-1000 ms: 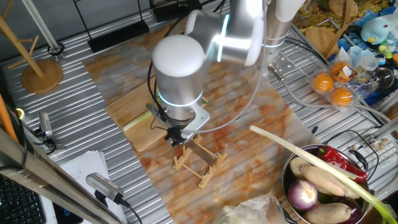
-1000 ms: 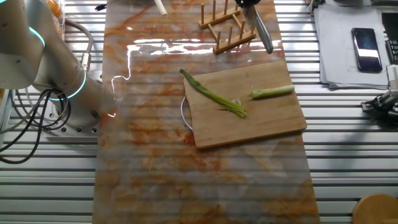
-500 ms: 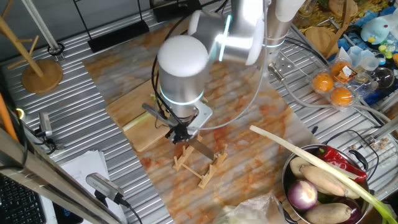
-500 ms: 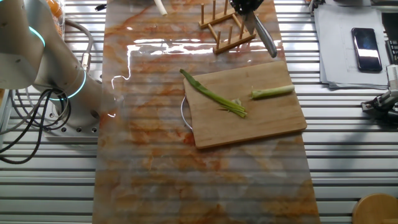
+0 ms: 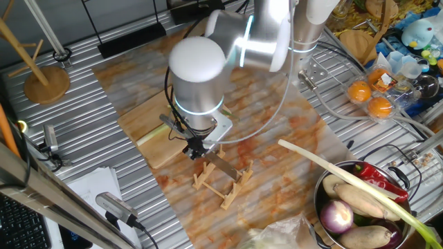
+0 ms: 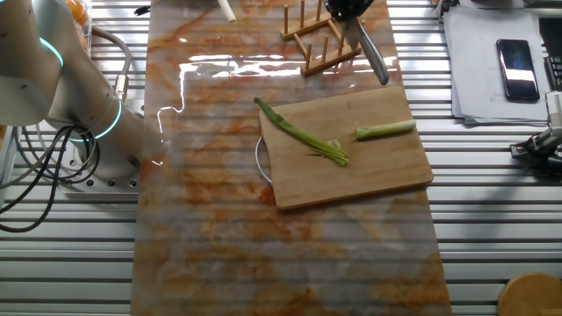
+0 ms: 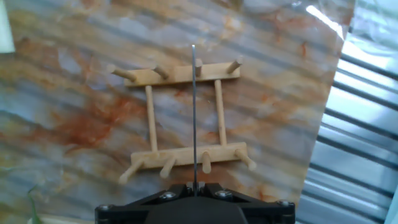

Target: Chop the scallions

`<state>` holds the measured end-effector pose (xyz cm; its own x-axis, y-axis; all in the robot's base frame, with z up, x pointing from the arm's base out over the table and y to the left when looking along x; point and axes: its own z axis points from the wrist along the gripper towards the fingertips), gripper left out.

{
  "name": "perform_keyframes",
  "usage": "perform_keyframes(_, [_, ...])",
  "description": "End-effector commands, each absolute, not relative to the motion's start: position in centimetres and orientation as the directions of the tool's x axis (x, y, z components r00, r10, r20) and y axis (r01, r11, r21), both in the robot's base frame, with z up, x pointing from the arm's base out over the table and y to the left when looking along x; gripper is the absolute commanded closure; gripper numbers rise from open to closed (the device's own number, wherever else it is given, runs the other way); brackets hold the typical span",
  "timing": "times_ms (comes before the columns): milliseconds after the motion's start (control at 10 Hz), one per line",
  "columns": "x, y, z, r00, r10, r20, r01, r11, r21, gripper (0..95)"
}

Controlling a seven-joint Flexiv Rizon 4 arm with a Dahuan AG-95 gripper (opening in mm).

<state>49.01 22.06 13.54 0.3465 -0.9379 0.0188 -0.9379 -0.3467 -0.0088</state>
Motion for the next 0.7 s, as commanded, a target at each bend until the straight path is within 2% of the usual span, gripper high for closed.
perform_keyframes(100, [49.0, 21.9, 13.5, 0.376, -0.922, 0.092, -0.923, -0.381, -0.051, 95.0])
perform_keyframes(300, [49.0, 21.9, 13.5, 0.408, -0.910, 0.068, -0.911, -0.411, -0.038, 95.0])
perform_keyframes(400, [49.0, 21.9, 13.5, 0.420, -0.907, -0.023, -0.907, -0.418, -0.048, 95.0])
perform_keyframes(700, [48.0, 23.7, 14.0, 0.448, -0.894, -0.005, -0.894, -0.448, -0.035, 95.0])
